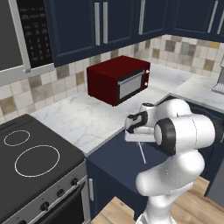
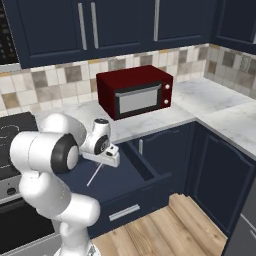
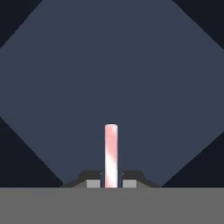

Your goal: Take a straw from the drawer in front and place it inside the glass cup on the dining counter.

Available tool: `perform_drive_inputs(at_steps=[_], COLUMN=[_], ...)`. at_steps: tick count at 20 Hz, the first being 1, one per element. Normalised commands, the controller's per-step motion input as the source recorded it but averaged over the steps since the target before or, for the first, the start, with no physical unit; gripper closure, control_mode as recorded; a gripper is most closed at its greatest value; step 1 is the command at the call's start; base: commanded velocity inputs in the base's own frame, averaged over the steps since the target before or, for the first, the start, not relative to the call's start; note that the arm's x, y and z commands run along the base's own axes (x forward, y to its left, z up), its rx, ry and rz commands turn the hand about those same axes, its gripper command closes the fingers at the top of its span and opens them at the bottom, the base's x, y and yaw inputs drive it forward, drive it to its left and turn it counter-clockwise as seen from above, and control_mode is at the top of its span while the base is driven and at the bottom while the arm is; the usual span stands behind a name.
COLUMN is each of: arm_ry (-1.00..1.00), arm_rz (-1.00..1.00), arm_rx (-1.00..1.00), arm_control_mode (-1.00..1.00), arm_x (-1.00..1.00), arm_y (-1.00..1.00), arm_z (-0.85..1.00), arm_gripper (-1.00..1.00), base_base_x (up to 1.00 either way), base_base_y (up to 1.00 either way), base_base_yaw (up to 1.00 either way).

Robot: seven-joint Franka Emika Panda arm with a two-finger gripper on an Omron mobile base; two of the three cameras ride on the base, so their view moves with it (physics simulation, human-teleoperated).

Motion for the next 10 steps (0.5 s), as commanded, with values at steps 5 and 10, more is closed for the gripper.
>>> perform_drive_inputs(at_steps=[5, 10], arm_ry=[0.21, 0.18], arm_rz=[-0.02, 0.00], arm_rx=[0.00, 0.00], arm_control_mode=[-1.00, -1.00], arm_x=[-0.03, -0.06], arm_y=[0.00, 0.00], arm_z=[1.00, 1.00], arm_gripper=[1.00, 1.00], base_base_x=[0.00, 0.00], base_base_y=[0.00, 0.00], base_base_yaw=[0.00, 0.00])
